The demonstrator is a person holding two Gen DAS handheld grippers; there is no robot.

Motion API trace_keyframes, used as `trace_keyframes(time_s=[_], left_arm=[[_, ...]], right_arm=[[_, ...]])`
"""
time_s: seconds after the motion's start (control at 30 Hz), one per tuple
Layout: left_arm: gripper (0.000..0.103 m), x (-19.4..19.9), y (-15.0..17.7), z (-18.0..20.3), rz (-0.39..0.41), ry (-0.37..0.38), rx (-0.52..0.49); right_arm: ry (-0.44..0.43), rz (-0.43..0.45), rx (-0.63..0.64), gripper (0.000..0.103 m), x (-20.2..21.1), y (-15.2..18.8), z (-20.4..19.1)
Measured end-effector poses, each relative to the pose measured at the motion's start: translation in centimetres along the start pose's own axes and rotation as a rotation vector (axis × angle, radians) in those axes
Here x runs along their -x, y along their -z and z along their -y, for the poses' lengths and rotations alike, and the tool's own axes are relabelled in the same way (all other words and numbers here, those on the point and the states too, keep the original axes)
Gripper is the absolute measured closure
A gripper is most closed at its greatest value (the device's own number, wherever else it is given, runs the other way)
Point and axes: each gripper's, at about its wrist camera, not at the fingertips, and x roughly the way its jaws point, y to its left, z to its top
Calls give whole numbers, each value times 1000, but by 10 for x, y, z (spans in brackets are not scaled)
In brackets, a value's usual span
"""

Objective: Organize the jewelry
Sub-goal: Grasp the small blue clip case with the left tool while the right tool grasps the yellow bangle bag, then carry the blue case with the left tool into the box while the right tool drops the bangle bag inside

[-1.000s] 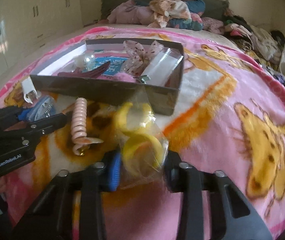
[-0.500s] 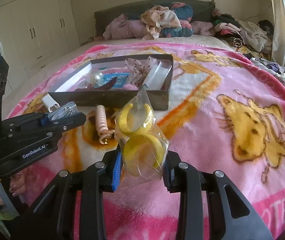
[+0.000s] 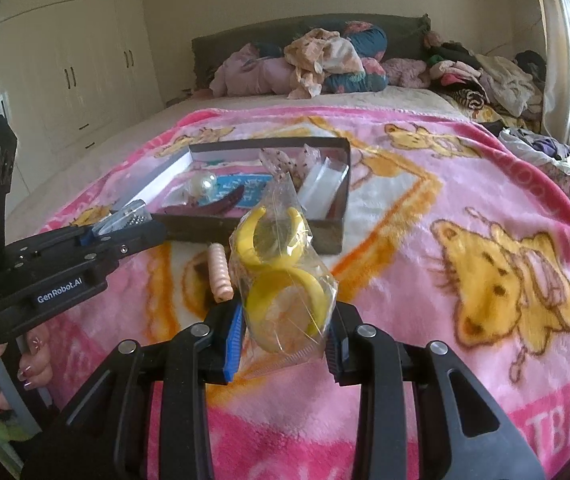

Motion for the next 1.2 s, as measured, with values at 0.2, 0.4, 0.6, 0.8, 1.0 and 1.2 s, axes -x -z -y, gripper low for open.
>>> trace_keyframes(time_s=[0.2, 0.4, 0.6, 0.8, 1.0, 1.2], left_arm=[[86, 8, -12, -15, 30, -6, 23], [86, 10, -30, -36, 61, -27, 50], [86, 5, -44, -53, 68, -58, 52], [86, -3, -53, -70, 64, -83, 54], [86, -13, -64, -79, 66, -103, 35], [86, -25, -72, -85, 61, -109, 21]], right_arm=[[-22, 7, 19, 71, -8, -15, -8], [-40, 21, 34, 72, -18, -38, -14], [-48, 22, 45, 72, -33, -60, -18], [-50, 34, 45, 72, -46, -84, -19], [-43, 35, 51, 72, -63, -102, -20], [-31, 23, 30, 71, -85, -112, -13]])
